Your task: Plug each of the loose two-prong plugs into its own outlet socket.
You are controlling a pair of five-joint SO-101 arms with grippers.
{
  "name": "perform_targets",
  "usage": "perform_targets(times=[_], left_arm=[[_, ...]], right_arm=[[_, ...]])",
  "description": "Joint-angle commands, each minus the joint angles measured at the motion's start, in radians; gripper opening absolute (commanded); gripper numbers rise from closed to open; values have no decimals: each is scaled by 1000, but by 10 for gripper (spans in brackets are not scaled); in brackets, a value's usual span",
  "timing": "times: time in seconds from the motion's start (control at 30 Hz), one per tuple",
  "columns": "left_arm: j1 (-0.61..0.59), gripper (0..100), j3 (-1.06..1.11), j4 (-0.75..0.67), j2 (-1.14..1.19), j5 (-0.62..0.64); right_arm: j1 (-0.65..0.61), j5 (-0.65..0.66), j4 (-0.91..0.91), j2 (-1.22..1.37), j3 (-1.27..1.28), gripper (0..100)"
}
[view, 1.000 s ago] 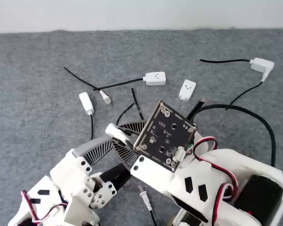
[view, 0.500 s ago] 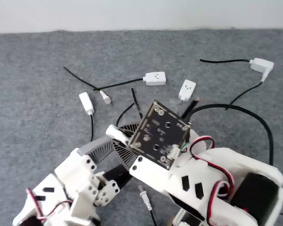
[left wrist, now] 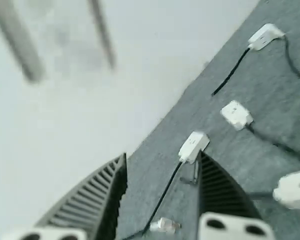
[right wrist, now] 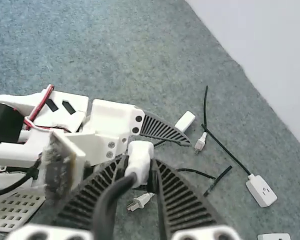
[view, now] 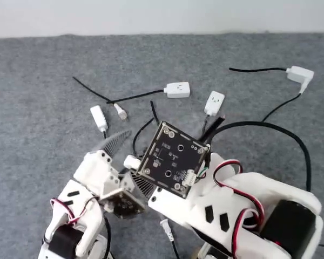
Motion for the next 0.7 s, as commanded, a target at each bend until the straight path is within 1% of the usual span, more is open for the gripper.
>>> perform_targets(times=[0.0,0.1,0.17,0.33,0.5,0.6,0.67], left_arm=[[-81,218,27,5,-12,40],[-130,219,53,3,-12,109],[-167,219,62,-11,-12,143],[-262,220,70,-51,-11,210],[-279,220,137,-103,-11,221],[-285,220,150,-114,-11,221],[-311,220,151,-115,-11,235]], right_arm=[[21,17,-1,-1,-6,8],[111,18,-22,-1,2,8],[200,52,-50,-1,35,8],[426,118,-177,1,215,8],[590,144,-334,1,400,8],[661,144,-423,8,479,8],[700,144,-463,42,508,8]])
